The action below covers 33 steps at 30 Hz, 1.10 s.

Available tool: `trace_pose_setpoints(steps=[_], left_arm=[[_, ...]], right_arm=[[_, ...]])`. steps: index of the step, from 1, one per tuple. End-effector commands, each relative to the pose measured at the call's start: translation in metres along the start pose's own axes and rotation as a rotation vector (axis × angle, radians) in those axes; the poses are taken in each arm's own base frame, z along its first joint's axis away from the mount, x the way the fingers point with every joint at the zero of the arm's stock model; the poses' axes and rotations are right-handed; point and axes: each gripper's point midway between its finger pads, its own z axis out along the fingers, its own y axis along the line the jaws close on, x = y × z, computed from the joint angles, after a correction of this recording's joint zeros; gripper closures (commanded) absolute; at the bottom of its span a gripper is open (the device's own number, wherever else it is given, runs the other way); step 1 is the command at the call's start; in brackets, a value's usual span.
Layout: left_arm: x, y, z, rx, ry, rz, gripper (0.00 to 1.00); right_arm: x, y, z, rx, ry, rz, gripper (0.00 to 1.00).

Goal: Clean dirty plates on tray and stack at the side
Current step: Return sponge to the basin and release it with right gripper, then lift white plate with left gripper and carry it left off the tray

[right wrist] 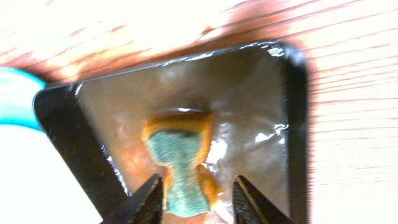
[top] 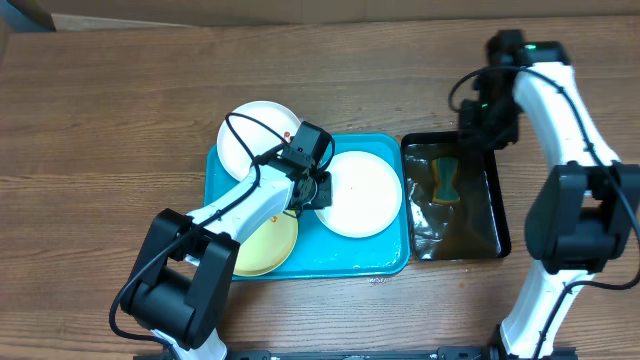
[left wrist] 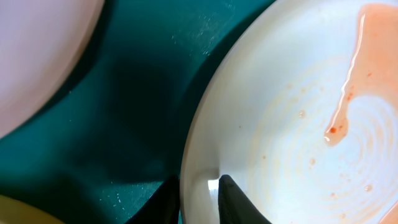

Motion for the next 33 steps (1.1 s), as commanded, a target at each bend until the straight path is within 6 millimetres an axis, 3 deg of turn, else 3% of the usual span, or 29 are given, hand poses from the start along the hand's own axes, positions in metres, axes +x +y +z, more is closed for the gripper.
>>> trace_pose_setpoints(steps=[1,4,8,11,22,26,33], left_arm=[[0.007,0.005,0.008,-0.023,0.011,0.005,0.94],[0.003,0.002,0.004,-0.018,0.002,0.012,0.96],[-0.020,0.013,-0.015,-0.111,-0.049,0.036,0.96],[-0.038,0.019,-0.030,-0.168,-0.082,0.081,0.96],[-0.076,0.001,-0.062,-0.137,-0.165,0.141,0.96],[-0.088,-0.004,-0.074,-0.115,-0.184,0.138,0.96],[-0.106,-0.011,-0.093,-0.071,-0.217,0.161,0.96]], right_arm=[[-0.009,-0.012,-0.014,-0.046,-0.036,0.066,0.60],[-0.012,-0.027,-0.016,-0.047,-0.043,0.103,0.60],[-0.016,-0.045,-0.018,-0.049,-0.052,0.147,0.59],[-0.013,-0.055,-0.019,-0.048,-0.040,0.172,0.48],[-0.007,-0.061,-0.020,-0.045,-0.018,0.191,0.45],[-0.006,-0.061,-0.020,-0.045,-0.013,0.192,0.21],[-0.006,-0.061,-0.020,-0.045,-0.014,0.192,0.12]])
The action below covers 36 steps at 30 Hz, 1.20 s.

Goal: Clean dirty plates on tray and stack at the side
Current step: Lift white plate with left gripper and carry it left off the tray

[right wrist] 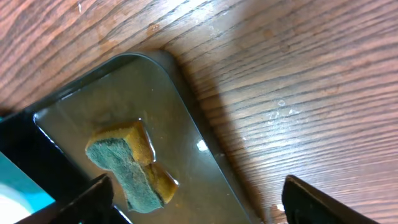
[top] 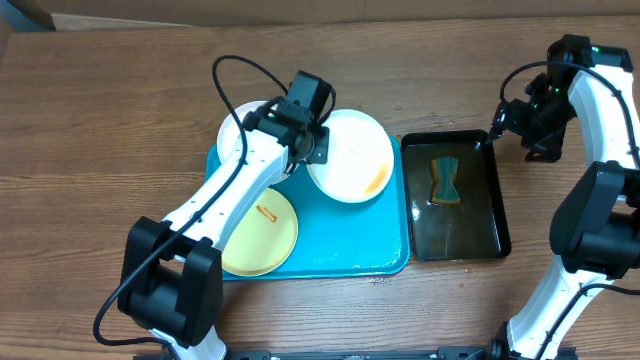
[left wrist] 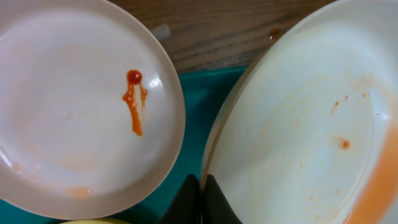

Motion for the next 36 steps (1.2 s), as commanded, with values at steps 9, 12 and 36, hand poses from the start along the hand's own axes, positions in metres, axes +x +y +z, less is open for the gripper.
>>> trace_pose_setpoints(steps=[9,12,36], left_arm=[[-0.032,-0.048,-0.028,0.186,-0.084,0.066,0.96],[-0.032,-0.067,-0.031,0.210,-0.108,0.099,0.96],[-0.025,-0.167,-0.100,-0.254,-0.575,0.513,0.96]], right_arm=[[-0.023,-0.002,-0.013,-0.026,-0.104,0.066,0.11],[-0.033,-0.004,-0.015,-0.033,-0.139,0.070,0.07],[-0.061,-0.056,-0.028,-0.050,-0.236,0.209,0.00]])
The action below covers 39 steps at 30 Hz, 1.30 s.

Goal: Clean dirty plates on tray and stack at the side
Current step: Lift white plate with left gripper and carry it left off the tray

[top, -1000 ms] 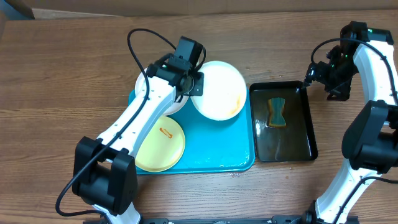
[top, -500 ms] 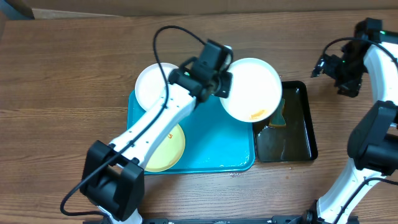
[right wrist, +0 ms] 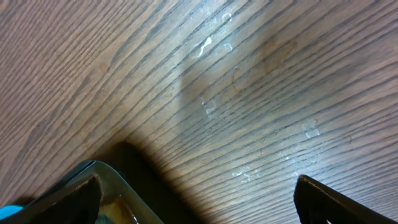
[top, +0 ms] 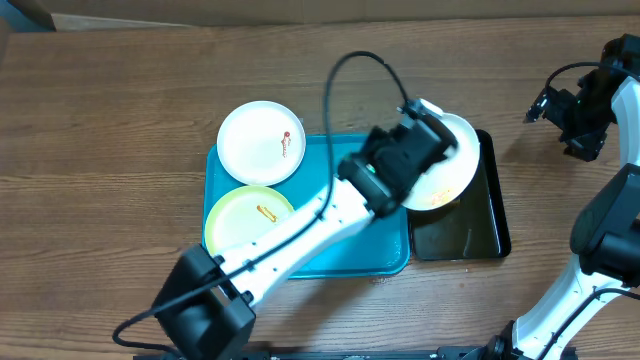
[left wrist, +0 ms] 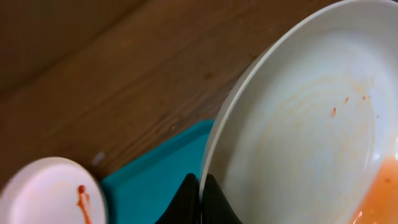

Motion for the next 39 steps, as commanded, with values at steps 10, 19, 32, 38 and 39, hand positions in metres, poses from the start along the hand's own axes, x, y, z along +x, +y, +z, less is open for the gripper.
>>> trace_pose_setpoints(steps=[10,19,32,38,39], left_arm=[[-0.059,-0.033,-0.081,-0.331,-0.293,0.303,0.96],[-0.075,-0.040,-0.090,-0.330,-0.354,0.302,0.96],[-0.039,-0.062,-0.055,-0.028,-0.221,0.073,0.96],[-0.021,-0.055,-0.021,0.267,-0.038,-0.171,0.96],[-0.019,-0.050,-0.015,0.329,0.001,-0.219,0.96]], right_arm=[[-0.007,0.005,-0.010,-0.010,-0.038,-0.003,0.00],[-0.007,0.005,-0.010,-0.010,-0.038,-0.003,0.00],[-0.007,0.005,-0.010,-0.010,-0.038,-0.003,0.00],[-0.007,0.005,-0.010,-0.010,-0.038,-0.003,0.00],[-0.007,0.005,-0.010,-0.010,-0.038,-0.003,0.00]])
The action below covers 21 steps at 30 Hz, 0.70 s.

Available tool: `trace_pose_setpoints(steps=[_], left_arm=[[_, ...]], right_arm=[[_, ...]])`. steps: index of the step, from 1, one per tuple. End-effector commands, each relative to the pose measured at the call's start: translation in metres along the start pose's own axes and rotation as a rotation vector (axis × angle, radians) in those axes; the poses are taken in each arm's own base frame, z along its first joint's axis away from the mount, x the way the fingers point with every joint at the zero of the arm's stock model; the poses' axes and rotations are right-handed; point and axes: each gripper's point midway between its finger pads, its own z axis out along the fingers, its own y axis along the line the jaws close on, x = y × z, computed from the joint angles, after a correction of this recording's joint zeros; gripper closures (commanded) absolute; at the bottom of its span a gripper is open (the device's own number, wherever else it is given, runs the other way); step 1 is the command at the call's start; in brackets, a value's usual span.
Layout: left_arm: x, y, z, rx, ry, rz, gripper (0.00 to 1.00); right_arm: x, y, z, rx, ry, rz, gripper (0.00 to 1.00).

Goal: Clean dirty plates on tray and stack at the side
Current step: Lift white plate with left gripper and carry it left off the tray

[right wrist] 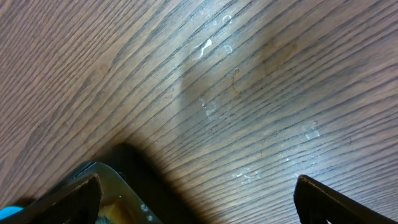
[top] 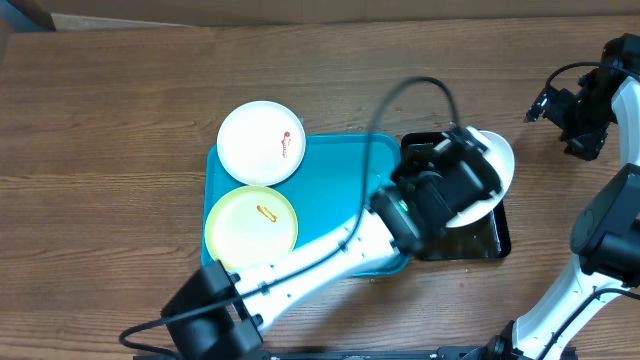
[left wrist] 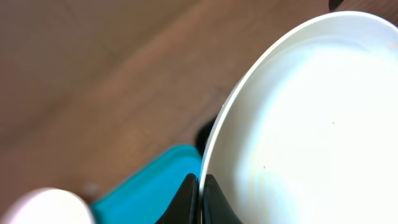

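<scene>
My left gripper [left wrist: 201,198] is shut on the rim of a large white plate [left wrist: 311,124], held tilted above the black wash tray [top: 497,238]. The plate [top: 498,160] hides the tray's inside in the overhead view, so no sponge shows there. On the blue tray [top: 335,190] lie a yellow-green plate [top: 250,222] with an orange smear and, overhanging its back left corner, a small white plate [top: 261,142] with a red streak. My right gripper [top: 568,112] stands wide open over bare wood, to the right of the black tray and beyond it.
In the right wrist view the black tray's corner [right wrist: 115,177] sits at the lower left, the rest being wooden table [right wrist: 249,93]. The left arm [top: 330,250] stretches diagonally across the blue tray's front right part.
The left gripper has moved right with the white plate, from the black tray's left edge to above its middle. The right gripper has stayed where it was.
First the left gripper stood open astride the large plate's rim on the blue tray, and the right hung open over the sponge in the black tray. Then the left was shut on the rim, the right beside the tray. The plate then reached the black tray.
</scene>
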Motion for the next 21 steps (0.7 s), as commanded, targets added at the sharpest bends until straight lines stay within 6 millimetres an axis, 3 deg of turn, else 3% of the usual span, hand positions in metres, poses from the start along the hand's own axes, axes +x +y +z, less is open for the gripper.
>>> trace_pose_setpoints(steps=[1,3,5,7,10,12,15,18,21], left_arm=[[-0.002,0.001,0.011,0.307,0.106,-0.297,0.96],[0.002,0.020,0.018,0.403,0.163,-0.389,0.96],[0.008,0.052,0.024,0.510,0.221,-0.501,0.96],[0.015,0.090,0.025,0.594,0.260,-0.610,0.96],[0.039,0.165,0.027,0.593,0.305,-0.795,0.96],[0.066,0.226,0.026,0.520,0.320,-0.916,0.96],[0.110,0.300,0.014,0.395,0.343,-1.078,0.96],[0.151,0.360,-0.003,0.277,0.334,-1.168,0.96],[0.209,0.421,-0.024,0.030,0.367,-1.260,0.96]], right_arm=[[-0.006,0.005,-0.010,-0.009,-0.035,-0.002,0.00],[-0.006,0.005,-0.010,-0.009,-0.035,-0.002,0.00],[-0.006,0.005,-0.010,-0.009,-0.035,-0.002,0.00],[-0.006,0.005,-0.010,-0.009,-0.035,-0.002,0.00],[-0.006,0.005,-0.010,-0.009,-0.035,-0.002,0.00],[-0.006,0.005,-0.010,-0.009,-0.036,-0.002,0.00],[-0.006,0.005,-0.010,-0.009,-0.035,-0.002,0.00],[-0.006,0.005,-0.010,-0.009,-0.035,-0.002,0.00],[-0.006,0.005,-0.010,-0.009,-0.035,-0.002,0.00]])
